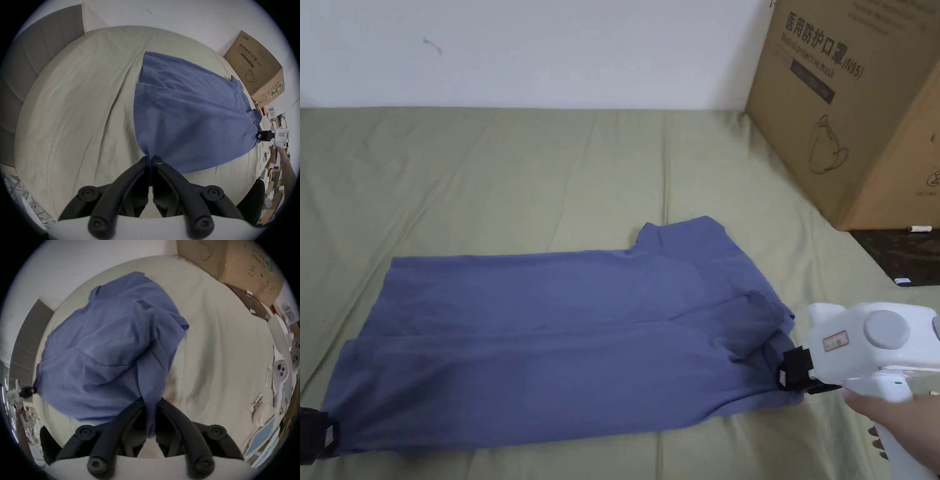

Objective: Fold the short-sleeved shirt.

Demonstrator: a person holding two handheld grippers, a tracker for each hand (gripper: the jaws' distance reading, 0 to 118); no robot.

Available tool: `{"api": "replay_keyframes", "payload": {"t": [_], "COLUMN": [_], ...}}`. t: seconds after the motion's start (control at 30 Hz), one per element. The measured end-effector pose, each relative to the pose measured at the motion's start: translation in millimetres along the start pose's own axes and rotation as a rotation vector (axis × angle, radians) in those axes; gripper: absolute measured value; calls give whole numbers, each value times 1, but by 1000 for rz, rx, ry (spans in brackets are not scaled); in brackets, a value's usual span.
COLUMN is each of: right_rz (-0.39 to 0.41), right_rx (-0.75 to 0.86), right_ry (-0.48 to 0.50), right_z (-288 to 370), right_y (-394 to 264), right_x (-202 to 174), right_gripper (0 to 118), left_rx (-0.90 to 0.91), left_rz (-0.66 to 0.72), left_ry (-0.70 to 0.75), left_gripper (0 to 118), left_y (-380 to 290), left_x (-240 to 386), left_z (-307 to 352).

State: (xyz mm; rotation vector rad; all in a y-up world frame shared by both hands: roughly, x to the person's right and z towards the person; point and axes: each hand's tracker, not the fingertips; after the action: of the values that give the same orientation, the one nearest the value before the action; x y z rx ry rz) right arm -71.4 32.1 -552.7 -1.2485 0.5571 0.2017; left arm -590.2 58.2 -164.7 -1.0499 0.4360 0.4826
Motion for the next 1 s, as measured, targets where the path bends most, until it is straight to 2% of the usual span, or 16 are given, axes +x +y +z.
{"api": "replay_keyframes", "payload": {"t": [0.03, 0.1, 0.17, 0.23, 0.33, 0.47, 0.57, 0.67, 0.7, 0.73, 0.77, 0.8, 0.83, 0.87, 1.0], "right_rz": [33, 24, -24, -23, 14, 8, -18, -21, -47, -90, -107, -97, -78, -56, -11], "right_rx": [-5, 5, 19, 28, 38, 11, -40, -55, -52, -38, -34, -50, -56, -30, 1], "right_ry": [1, 8, 53, 53, 36, 73, 81, 65, 66, 51, 18, -20, -45, -39, -59], "right_z": [4, 18, 34, 49, 83, 112, 112, 101, 97, 95, 96, 96, 97, 102, 118], "right_y": [-1, -10, -17, -28, -62, -118, -150, -166, -168, -168, -170, -170, -171, -172, -164], "right_x": [1, 5, 13, 15, 3, 10, 16, 17, 17, 15, 9, 4, -1, -5, -17], "right_gripper": [7, 7, 7, 7, 7, 7, 7, 7, 7, 19, 53, 94, 115, 115, 115], "left_rx": [4, 5, 12, 14, -13, -47, -107, -143, -140, -129, -126, -124, -116, -95, -33], "left_rz": [1, 17, 24, 20, -19, -38, 14, -1, -10, -2, 9, 15, 13, 5, -5], "left_ry": [-4, -24, -35, -42, -65, -70, -110, -113, -91, -86, -87, -82, -77, -78, -82], "left_gripper": [2, 2, 2, 2, 2, 2, 2, 2, 3, 8, 22, 47, 83, 91, 91], "left_y": [1, 3, 3, 0, -15, -55, -86, -103, -105, -106, -106, -106, -105, -105, -96], "left_x": [1, -4, -5, -6, -3, -7, -10, -10, -7, -6, -5, -4, -2, 0, 6], "left_z": [3, 6, 14, 22, 43, 73, 79, 71, 66, 66, 67, 70, 71, 75, 91]}}
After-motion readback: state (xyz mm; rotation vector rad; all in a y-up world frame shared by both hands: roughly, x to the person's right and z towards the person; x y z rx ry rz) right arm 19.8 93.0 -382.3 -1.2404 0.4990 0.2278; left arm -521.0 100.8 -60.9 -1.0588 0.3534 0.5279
